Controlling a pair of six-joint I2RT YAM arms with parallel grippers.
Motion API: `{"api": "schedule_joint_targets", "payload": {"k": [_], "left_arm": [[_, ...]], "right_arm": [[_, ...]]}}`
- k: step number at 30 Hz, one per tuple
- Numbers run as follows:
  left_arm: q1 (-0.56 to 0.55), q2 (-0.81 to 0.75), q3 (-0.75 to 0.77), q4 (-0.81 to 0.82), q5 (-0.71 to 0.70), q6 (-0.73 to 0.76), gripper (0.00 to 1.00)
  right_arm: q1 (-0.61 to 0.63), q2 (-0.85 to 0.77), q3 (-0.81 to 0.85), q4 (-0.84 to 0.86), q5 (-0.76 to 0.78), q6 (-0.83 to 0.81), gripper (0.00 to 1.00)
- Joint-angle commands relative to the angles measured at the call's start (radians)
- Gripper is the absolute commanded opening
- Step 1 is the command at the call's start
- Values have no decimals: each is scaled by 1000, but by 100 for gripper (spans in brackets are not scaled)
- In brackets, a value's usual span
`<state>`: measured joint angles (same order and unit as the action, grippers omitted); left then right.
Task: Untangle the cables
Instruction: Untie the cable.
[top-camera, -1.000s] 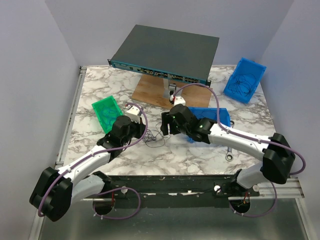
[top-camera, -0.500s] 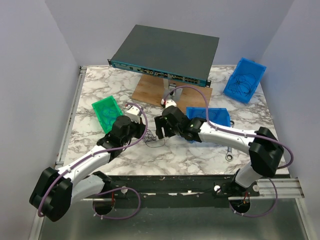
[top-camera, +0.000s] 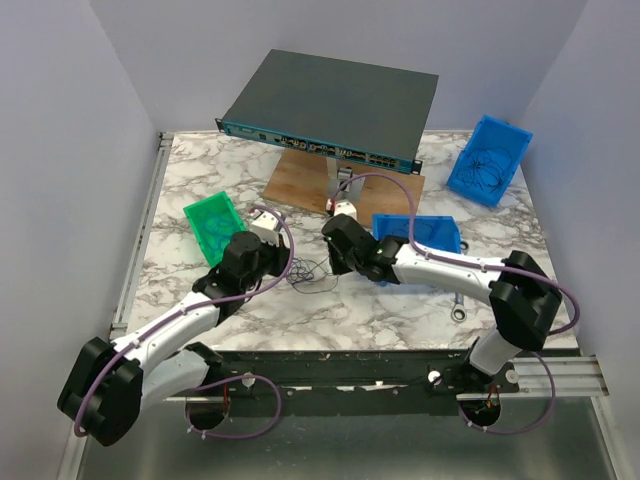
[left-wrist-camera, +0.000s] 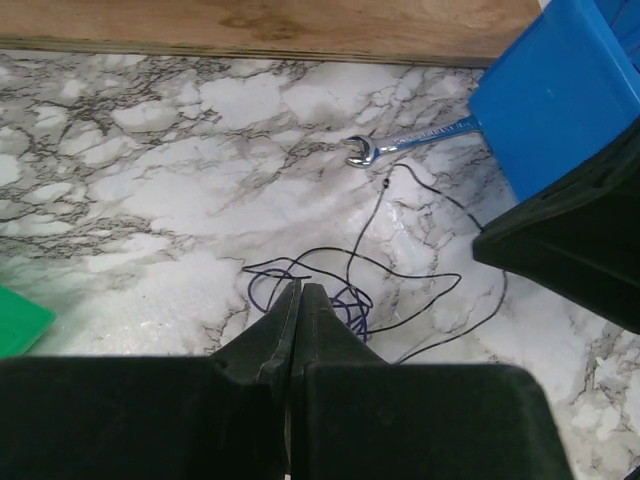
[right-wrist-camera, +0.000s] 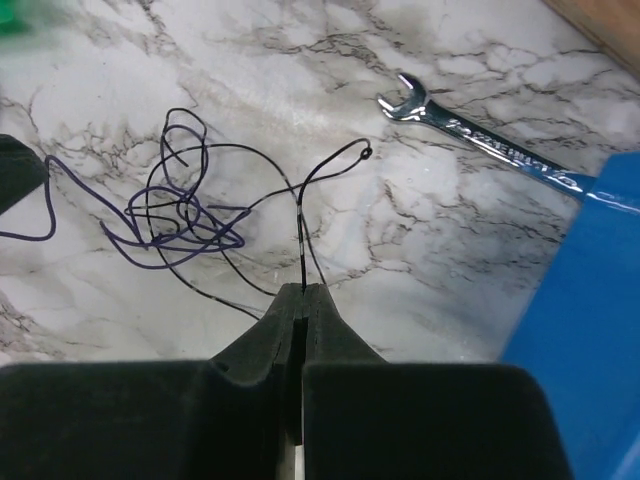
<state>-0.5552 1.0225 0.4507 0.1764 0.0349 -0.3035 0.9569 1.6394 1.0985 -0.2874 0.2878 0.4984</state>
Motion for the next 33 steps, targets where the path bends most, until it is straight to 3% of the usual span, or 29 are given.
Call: {"api": "schedule_joint_targets", "payload": {"k": [1,6,16,27,33], "left_arm": [[6,-39,0,-37,-164,-41,0],[20,-71,-6,-100,-350,-112,0],[87,-35,12,-170,-415,-188,0],[125,-6,26,-196,-413,-228,0],[136,-7,29,-211,-407,-233,0]], "right_arm": [[8,-100,5,-89,107,15,1],[8,-274,70,-203,192,-2,1],[7,-453,440,-504,555,-125,1],[0,-445,720,-363,868,-432,1],[0,-474,785,-385,878,-460,1]]}}
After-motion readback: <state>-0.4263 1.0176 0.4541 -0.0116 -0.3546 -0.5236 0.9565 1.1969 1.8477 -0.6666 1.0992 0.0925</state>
